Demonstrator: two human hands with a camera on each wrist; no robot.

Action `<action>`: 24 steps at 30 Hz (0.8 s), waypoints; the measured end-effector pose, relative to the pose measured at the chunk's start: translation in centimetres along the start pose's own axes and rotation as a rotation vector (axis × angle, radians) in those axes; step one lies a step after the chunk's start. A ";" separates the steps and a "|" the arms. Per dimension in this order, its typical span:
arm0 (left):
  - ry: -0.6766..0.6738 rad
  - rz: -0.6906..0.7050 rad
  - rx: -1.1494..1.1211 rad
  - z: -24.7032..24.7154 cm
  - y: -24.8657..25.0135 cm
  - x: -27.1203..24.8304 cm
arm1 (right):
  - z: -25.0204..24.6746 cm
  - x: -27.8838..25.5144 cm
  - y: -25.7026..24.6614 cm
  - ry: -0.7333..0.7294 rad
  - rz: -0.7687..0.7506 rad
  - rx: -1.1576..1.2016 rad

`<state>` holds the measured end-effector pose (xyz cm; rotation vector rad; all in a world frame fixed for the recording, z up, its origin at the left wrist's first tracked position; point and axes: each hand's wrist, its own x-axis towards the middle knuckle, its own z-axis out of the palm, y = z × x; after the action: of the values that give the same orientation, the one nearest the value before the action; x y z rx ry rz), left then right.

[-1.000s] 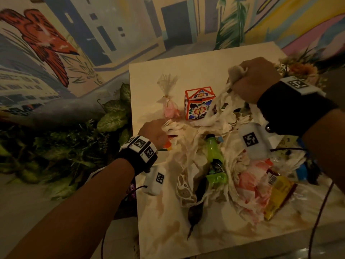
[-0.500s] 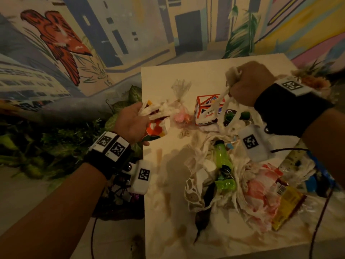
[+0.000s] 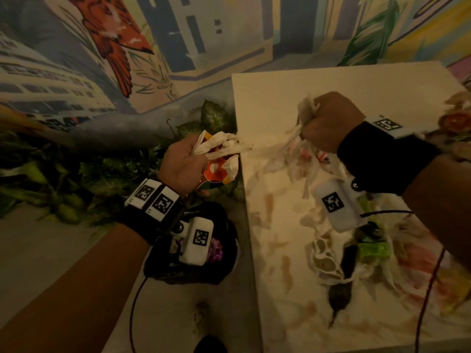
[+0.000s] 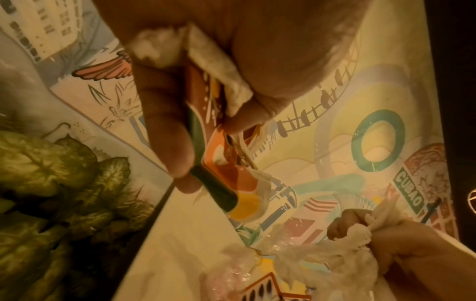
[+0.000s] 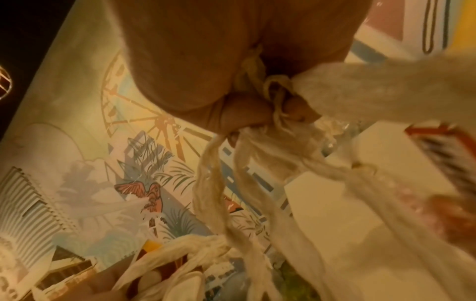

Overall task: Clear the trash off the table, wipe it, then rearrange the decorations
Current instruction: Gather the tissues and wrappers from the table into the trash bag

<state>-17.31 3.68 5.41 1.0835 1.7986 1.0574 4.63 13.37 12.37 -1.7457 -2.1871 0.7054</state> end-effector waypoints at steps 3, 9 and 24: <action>0.011 -0.005 0.034 -3.2 -2.6 0.4 | 4.2 0.3 -3.3 -0.083 0.011 0.022; 0.015 -0.145 0.173 -8.0 -12.6 1.7 | 14.8 -0.4 -7.9 -0.346 0.121 0.052; -0.195 -0.613 0.342 -6.6 -36.8 3.1 | 38.1 -1.4 -5.2 -0.625 0.380 -0.004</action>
<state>-34.60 -5.97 -26.49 0.7064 2.0004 0.2775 -17.76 3.13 -17.21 -2.1910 -2.2045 1.5115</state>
